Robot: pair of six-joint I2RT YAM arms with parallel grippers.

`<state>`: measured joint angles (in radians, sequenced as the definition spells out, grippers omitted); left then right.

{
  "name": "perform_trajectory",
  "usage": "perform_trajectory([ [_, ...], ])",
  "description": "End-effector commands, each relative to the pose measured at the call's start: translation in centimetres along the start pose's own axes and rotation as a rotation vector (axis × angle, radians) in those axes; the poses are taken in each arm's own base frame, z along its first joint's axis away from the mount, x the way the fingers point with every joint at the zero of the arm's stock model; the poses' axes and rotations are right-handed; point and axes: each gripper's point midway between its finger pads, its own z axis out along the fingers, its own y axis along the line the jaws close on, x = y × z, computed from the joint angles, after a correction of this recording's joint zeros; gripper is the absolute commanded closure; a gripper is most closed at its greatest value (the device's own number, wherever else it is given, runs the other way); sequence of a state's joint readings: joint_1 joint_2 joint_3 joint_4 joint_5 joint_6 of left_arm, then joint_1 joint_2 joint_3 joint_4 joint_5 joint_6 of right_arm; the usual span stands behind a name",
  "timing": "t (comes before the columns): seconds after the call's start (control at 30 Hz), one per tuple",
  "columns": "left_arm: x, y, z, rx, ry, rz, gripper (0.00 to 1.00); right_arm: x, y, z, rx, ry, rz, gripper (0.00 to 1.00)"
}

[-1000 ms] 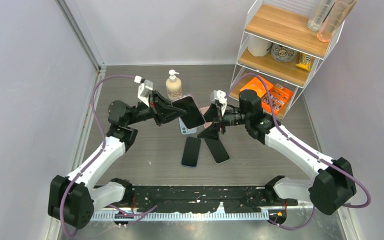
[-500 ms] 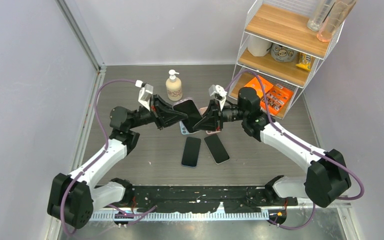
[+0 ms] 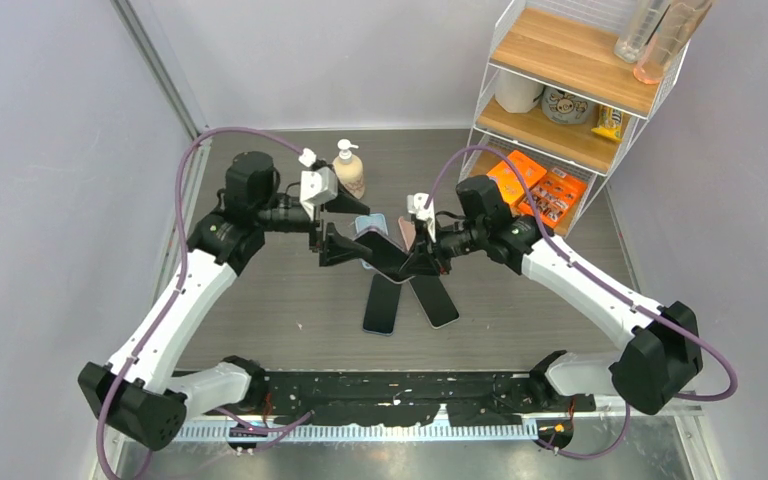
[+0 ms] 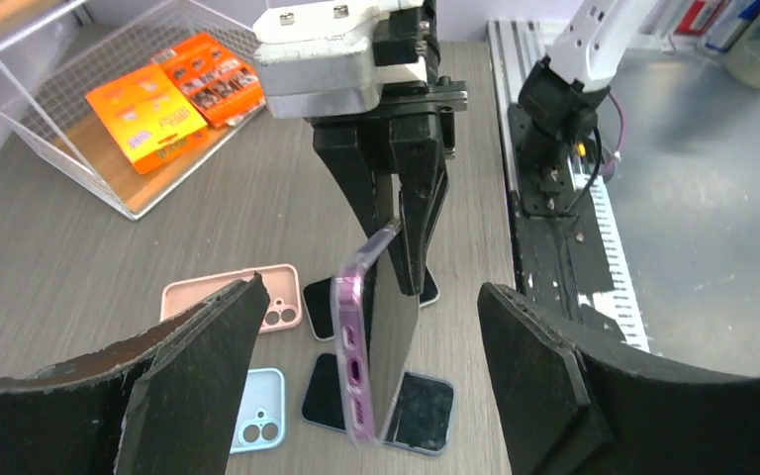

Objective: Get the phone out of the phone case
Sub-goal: Remove the phone case from the phone.

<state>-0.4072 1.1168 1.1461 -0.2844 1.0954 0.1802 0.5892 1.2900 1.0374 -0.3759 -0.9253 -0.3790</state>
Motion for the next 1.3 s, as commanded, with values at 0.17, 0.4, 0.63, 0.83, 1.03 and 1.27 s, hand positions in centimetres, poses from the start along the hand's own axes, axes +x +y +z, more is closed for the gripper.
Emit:
perform_trajectory([
  [0.17, 7.2, -2.2, 1.2, 0.126, 0.356, -0.063, 0.21, -2.2, 0.4, 0.1, 0.055, 0.066, -0.214, 0.95],
  [0.4, 9.2, -2.6, 2.8, 0.196, 0.431, -0.127, 0.72, -2.3, 0.3, 0.2, 0.089, 0.068, -0.231, 0.95],
  [0.63, 8.2, -1.3, 2.5, 0.158, 0.33, -0.181, 1.0, -2.6, -0.8, -0.9, 0.169, 0.012, -0.202, 0.7],
  [0.83, 3.1, 0.9, -0.2, 0.069, 0.039, -0.206, 1.0, -5.9, -1.9, -4.5, 0.214, -0.194, -0.098, 0.35],
  [1.03, 0.2, -0.8, -1.2, 0.024, -0.191, -0.126, 1.0, -9.0, -0.9, -5.8, 0.103, -0.334, -0.081, 0.27],
  [1.27, 0.8, -1.5, -0.9, 0.0, -0.233, -0.184, 1.0, -11.8, 0.2, -5.6, -0.043, -0.424, -0.053, 0.26],
])
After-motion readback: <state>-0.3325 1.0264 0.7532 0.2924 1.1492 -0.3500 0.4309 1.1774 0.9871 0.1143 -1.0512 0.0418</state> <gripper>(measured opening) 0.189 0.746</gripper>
